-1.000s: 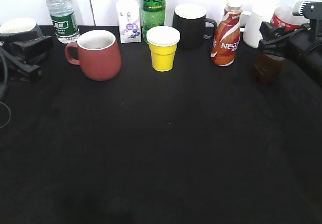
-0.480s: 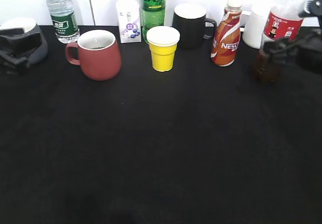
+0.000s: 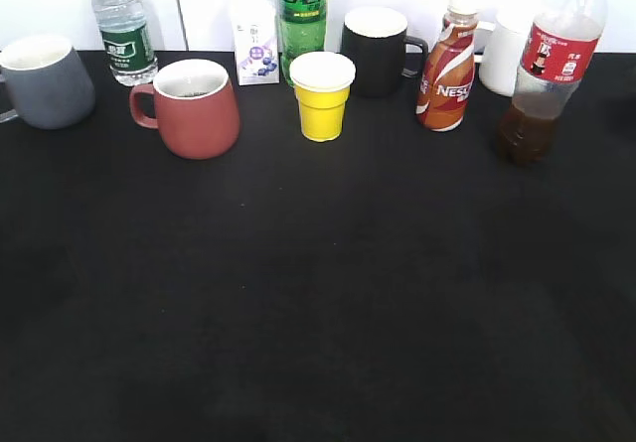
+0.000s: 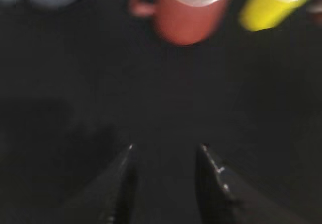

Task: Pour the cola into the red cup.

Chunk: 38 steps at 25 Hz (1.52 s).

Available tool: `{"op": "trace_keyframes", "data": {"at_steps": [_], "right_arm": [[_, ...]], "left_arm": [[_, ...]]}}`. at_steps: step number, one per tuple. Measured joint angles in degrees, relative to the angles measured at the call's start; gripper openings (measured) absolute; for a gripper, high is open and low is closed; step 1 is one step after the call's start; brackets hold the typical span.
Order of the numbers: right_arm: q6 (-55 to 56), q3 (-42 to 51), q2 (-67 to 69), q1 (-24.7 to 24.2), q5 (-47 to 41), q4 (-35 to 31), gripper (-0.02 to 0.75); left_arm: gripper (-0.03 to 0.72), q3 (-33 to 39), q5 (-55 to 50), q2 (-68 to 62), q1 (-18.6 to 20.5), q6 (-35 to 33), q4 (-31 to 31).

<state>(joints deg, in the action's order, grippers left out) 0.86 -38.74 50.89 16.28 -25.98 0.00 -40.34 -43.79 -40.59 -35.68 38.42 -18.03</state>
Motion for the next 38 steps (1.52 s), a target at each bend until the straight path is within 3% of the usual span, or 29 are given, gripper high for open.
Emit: {"op": "trace_keyframes", "data": {"at_steps": [4,7,10,14,17,21,23,27,31,33,38], "right_arm": [[0.05,-1.09,-26.9,0.0,-26.7,-0.67,0.594],[0.05,-0.45,-42.32,0.15,-40.37,-1.0,0.594],[1.4,5.19,-48.54,0.15,-41.2,-0.94,0.593],[6.03,9.76,-48.72,0.17,-34.96,1.3,0.586],[6.52,9.76,-48.72,0.17,-34.41,1.57,0.519],[6.52,9.76,-48.72,0.11,-33.89,1.57,0.503],[6.52,9.76,-48.77,-0.16,-33.82,1.57,0.503],[6.52,9.76,-49.23,-1.13,-33.79,1.57,0.502],[6.56,9.81,-51.37,-12.73,-33.75,0.0,0.501],[6.56,9.81,-51.37,-17.11,-33.75,0.0,0.501],[6.62,9.81,-51.37,-17.86,-33.75,0.0,0.501]], "left_arm": [[0.296,-0.28,-10.73,16.45,-2.74,-19.19,7.63],[0.296,1.93,-19.45,28.51,-2.74,-22.95,9.39],[0.296,6.63,-22.36,40.22,-2.74,-24.33,10.09],[0.296,10.37,-18.23,41.0,-2.74,-27.02,10.77],[0.286,10.43,-17.74,41.0,-2.74,-27.49,10.96],[0.272,10.43,-17.74,41.0,-2.66,-27.49,10.96],[0.255,10.43,-17.74,41.0,0.12,-27.54,10.96],[0.246,10.43,-17.74,41.0,14.09,-27.59,10.96],[0.244,10.49,-17.68,41.0,26.68,-27.59,10.97],[0.244,10.51,-17.68,41.0,29.17,-27.6,10.98],[0.244,10.51,-17.68,41.0,29.6,-27.6,11.04]]}}
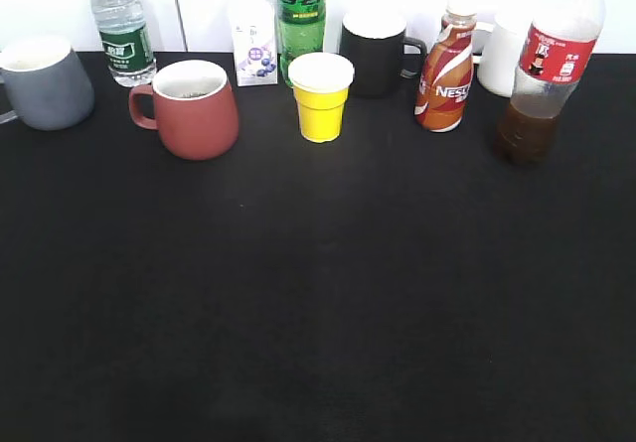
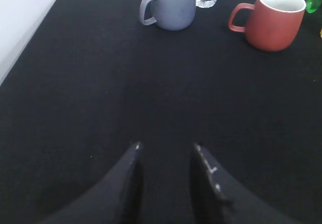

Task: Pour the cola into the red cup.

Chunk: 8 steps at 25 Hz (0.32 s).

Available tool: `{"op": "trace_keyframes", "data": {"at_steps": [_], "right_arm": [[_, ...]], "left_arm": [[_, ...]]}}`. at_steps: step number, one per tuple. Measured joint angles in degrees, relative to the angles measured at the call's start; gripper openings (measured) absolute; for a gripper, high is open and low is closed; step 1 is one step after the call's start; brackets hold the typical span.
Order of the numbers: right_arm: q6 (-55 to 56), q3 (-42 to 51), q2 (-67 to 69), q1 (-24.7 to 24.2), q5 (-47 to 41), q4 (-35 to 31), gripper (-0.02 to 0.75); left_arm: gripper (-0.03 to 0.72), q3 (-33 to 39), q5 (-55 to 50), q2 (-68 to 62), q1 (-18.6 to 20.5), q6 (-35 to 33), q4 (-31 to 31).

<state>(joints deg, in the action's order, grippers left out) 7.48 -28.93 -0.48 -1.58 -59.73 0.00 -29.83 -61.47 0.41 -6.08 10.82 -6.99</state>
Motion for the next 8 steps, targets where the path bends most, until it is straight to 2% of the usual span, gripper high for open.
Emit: {"op": "trace_keyframes", "data": {"at_steps": [8], "right_arm": [[0.0,0.0,0.0,0.0,0.0,0.0,0.501]], "left_arm": [[0.244,0.0,0.0,0.0,0.0,0.0,0.0]]}}
